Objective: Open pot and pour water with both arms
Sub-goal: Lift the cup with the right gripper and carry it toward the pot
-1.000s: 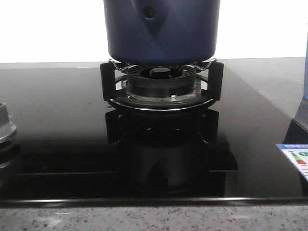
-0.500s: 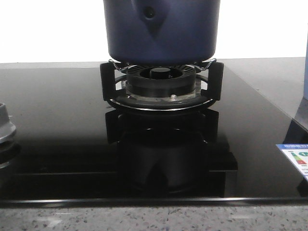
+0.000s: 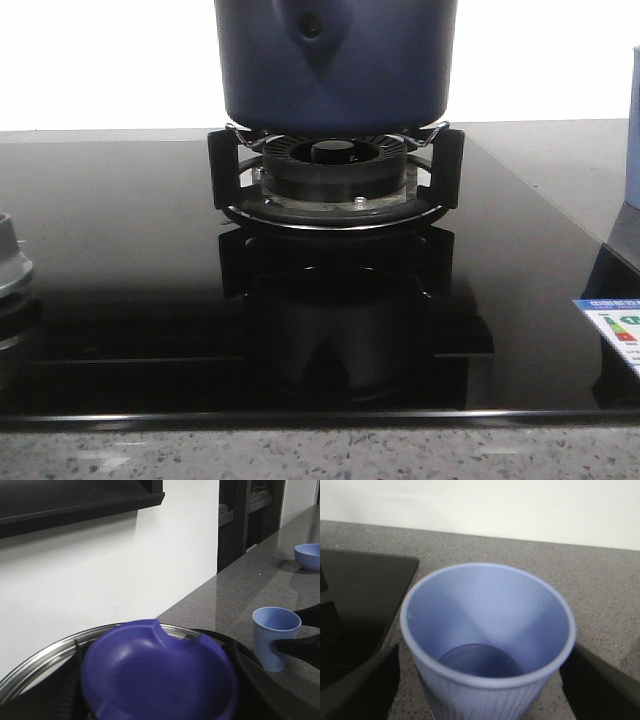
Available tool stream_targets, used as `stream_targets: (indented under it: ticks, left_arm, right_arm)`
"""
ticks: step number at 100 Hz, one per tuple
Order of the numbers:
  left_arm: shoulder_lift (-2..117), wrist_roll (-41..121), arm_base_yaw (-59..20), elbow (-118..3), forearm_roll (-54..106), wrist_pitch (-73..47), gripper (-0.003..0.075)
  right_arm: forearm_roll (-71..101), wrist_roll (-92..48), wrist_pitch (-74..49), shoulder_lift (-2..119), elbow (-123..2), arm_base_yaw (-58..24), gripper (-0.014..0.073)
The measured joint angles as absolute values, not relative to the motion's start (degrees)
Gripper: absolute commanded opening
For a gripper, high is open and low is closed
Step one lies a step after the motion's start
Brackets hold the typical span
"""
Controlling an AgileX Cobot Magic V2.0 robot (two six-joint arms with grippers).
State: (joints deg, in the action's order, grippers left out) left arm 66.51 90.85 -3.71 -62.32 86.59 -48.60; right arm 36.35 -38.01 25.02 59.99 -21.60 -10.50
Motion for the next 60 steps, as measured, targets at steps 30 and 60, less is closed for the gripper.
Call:
stream_targets:
  ticks: [30, 60]
  left_arm:
    - [66.51, 90.85, -3.71, -62.32, 86.59, -48.6, 0.0253]
    - [66.51, 90.85, -3.71, -62.32, 86.59, -48.6, 0.0253]
  right_arm:
    - [37.22, -38.01, 26.37, 60.92, -21.69, -10.5, 0.0585]
    - [37.87, -37.87, 26.65, 63.53, -21.69, -10.5, 0.0585]
